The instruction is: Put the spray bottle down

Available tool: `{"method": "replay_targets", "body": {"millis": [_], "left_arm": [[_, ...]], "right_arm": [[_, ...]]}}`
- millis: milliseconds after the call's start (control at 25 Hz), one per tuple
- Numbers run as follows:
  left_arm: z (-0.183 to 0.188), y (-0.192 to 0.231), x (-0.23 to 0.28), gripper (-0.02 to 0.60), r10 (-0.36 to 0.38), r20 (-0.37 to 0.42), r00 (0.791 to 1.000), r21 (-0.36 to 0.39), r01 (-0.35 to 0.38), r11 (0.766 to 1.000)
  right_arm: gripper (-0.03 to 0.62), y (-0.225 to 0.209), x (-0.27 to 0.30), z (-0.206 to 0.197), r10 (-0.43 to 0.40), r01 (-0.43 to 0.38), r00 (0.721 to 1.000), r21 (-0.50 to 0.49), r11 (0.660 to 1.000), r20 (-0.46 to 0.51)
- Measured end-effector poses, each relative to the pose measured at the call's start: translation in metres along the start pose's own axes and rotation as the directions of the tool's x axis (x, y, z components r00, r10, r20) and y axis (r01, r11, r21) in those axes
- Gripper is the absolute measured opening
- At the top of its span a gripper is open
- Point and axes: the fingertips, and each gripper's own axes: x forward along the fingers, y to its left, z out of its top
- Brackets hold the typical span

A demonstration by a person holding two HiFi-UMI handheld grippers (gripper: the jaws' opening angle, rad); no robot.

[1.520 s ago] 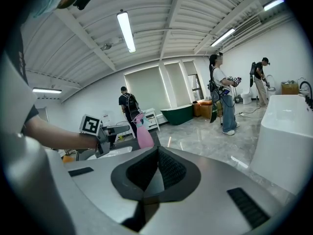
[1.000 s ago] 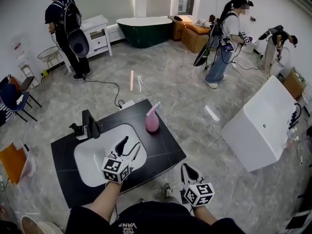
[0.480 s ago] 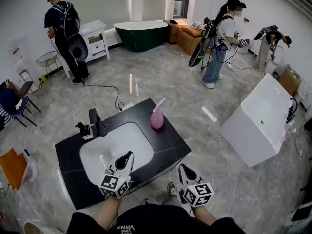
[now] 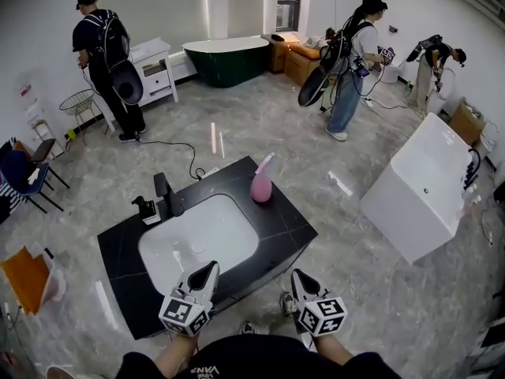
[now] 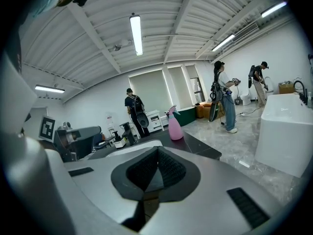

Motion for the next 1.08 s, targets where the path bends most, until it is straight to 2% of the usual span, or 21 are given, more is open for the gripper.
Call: {"method": "replay_targets", "body": {"millis": [240,600,1080], "left_arm": [[-0.017,0.001,-0.020,0.009,0.044,-0.063,0.997,0.017,-0.043,0.999],[-0.013,0.001,-0.030,0.008,0.038,-0.030,0.999,0.045,-0.037,0.998],[-0.009,-0.006,-0.023,0.008,0.046,-0.033,0.998,0.022,-0.045,0.999]], "right_arm": [[-0.002,0.009,-0.006,-0.012,-0.022,0.022,1.000,-0.001,1.000,-0.008],[-0.003,0.012,-0.009,-0.012,-0.037,0.037,0.999,0.004,0.999,0.004],[-0.003,0.007,-0.012,-0.012,-0.031,0.031,1.000,-0.002,1.000,0.001]]}}
